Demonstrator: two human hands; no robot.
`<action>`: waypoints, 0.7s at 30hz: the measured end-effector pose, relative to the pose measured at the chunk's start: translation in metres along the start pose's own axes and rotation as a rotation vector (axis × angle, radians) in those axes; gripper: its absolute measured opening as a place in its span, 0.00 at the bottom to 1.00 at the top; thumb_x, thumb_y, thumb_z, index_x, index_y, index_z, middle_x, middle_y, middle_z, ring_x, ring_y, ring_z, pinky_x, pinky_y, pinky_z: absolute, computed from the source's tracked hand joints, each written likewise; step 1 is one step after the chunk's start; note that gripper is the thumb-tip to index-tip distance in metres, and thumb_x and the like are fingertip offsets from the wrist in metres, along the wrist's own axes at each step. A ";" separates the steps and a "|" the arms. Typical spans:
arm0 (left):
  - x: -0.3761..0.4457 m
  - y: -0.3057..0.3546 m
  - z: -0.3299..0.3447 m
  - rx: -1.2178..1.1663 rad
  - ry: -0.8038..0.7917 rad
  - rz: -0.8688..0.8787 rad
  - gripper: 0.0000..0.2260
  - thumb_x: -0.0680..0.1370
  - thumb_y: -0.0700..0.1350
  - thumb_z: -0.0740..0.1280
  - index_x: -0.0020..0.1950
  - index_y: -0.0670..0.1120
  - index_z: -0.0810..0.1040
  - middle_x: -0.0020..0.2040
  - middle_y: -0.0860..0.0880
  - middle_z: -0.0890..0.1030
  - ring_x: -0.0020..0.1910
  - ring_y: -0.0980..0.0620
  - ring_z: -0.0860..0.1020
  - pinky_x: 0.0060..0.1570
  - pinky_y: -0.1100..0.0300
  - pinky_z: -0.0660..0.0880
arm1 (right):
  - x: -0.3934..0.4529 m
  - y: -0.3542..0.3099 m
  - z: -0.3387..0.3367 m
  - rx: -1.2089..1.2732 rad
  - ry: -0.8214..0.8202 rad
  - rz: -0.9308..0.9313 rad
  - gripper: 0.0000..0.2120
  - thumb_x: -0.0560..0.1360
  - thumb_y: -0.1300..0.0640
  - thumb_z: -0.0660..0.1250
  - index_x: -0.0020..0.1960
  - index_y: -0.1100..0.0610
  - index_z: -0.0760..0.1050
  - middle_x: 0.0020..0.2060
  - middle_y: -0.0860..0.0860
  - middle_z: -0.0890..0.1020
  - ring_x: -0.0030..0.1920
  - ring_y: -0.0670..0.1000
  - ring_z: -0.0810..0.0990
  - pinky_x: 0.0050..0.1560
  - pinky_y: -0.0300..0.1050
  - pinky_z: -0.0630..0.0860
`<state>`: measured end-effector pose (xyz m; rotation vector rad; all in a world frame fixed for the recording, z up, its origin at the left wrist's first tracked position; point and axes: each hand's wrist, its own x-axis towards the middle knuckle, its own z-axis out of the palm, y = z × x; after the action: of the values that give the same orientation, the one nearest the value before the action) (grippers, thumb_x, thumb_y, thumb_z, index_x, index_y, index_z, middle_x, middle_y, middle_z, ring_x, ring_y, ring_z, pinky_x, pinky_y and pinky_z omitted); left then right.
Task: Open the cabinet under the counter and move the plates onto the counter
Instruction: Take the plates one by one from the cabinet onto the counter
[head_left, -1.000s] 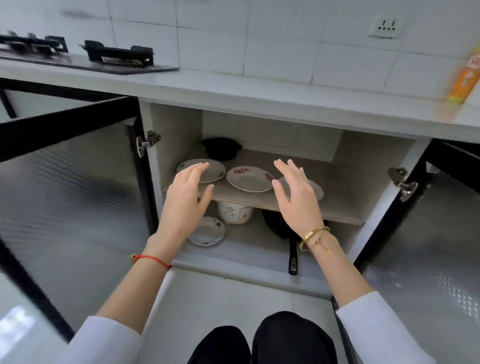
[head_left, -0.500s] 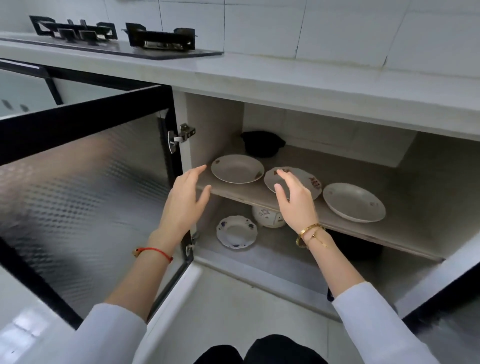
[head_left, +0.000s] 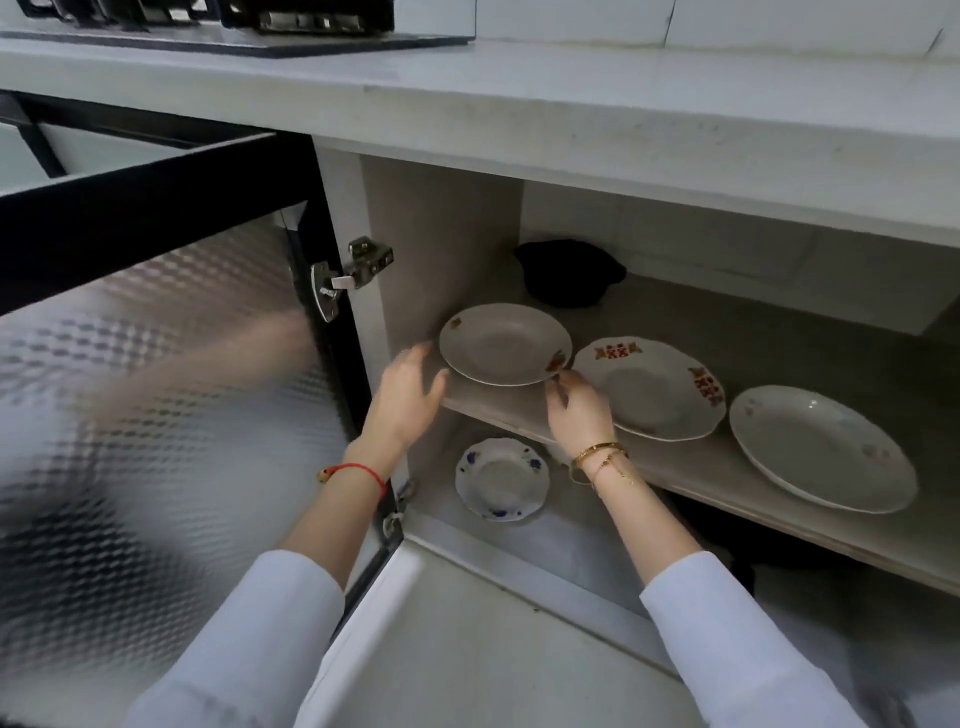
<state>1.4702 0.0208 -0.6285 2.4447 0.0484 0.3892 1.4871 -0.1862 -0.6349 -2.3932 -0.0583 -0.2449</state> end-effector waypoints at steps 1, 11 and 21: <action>0.009 -0.002 0.004 -0.006 -0.017 -0.020 0.20 0.81 0.45 0.63 0.71 0.37 0.69 0.66 0.38 0.75 0.66 0.40 0.73 0.65 0.52 0.68 | 0.009 0.002 0.005 0.000 -0.013 0.023 0.13 0.80 0.57 0.56 0.53 0.66 0.75 0.49 0.64 0.81 0.49 0.63 0.80 0.45 0.45 0.70; 0.072 -0.020 0.042 -0.110 -0.127 -0.203 0.18 0.81 0.44 0.62 0.69 0.39 0.72 0.63 0.38 0.78 0.62 0.39 0.76 0.59 0.53 0.71 | 0.049 0.022 0.040 0.029 0.031 0.176 0.17 0.80 0.55 0.55 0.45 0.67 0.76 0.44 0.65 0.82 0.46 0.64 0.80 0.43 0.48 0.73; 0.079 -0.026 0.051 -0.354 -0.128 -0.341 0.15 0.77 0.39 0.67 0.63 0.42 0.78 0.61 0.42 0.81 0.62 0.43 0.77 0.64 0.50 0.73 | 0.059 0.027 0.047 0.144 0.168 0.206 0.10 0.75 0.59 0.64 0.45 0.66 0.79 0.44 0.61 0.84 0.46 0.61 0.82 0.41 0.40 0.71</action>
<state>1.5620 0.0204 -0.6614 2.0564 0.3101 0.0796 1.5550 -0.1760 -0.6756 -2.2074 0.2394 -0.3316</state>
